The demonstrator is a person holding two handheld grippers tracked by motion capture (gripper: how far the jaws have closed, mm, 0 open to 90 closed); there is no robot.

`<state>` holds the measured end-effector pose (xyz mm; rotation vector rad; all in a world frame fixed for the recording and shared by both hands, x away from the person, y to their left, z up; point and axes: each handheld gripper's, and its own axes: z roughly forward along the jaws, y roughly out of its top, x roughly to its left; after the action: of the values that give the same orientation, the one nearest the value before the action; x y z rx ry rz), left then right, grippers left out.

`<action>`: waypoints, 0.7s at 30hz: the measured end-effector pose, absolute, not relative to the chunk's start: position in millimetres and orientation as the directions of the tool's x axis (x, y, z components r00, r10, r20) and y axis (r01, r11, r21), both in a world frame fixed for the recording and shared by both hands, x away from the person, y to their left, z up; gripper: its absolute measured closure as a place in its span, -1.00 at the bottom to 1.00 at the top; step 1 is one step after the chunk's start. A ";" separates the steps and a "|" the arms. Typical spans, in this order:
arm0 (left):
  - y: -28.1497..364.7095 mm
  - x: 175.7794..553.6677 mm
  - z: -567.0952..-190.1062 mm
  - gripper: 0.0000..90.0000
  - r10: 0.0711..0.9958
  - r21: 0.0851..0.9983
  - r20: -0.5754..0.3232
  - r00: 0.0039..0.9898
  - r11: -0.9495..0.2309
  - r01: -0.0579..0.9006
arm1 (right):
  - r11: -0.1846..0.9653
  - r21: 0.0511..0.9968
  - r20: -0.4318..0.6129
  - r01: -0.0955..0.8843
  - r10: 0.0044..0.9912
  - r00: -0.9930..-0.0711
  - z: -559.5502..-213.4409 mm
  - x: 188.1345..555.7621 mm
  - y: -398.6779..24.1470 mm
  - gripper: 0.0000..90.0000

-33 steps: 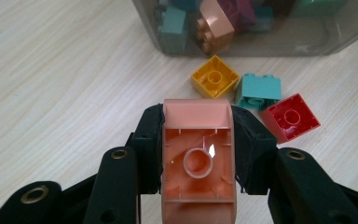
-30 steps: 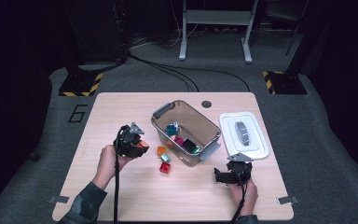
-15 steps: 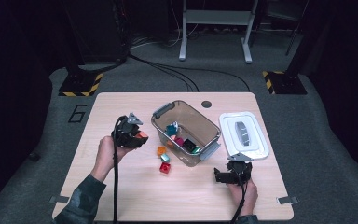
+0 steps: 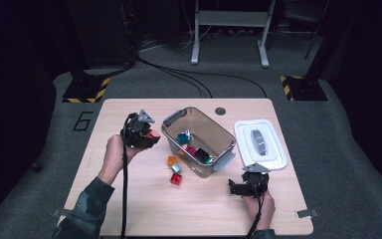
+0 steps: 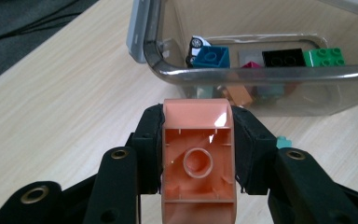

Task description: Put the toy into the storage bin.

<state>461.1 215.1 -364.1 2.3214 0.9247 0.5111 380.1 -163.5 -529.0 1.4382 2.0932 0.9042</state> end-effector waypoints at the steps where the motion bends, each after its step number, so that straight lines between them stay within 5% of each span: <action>1: 214.2 462.6 -363.0 0.30 0.713 0.638 0.139 0.687 -0.595 0.489 | 0.245 0.726 0.006 0.643 0.933 -0.361 -529.0 380.2 -163.6 -0.91; 21: 189.4 487.9 -343.6 0.30 0.691 0.641 0.166 0.703 -0.618 0.456 | 0.244 0.726 0.006 0.643 0.933 -0.361 -529.0 380.1 -163.7 -0.91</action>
<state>487.9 189.4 -343.6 2.3375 0.8733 0.5422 380.1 -163.7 -529.0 1.4390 2.0928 0.9051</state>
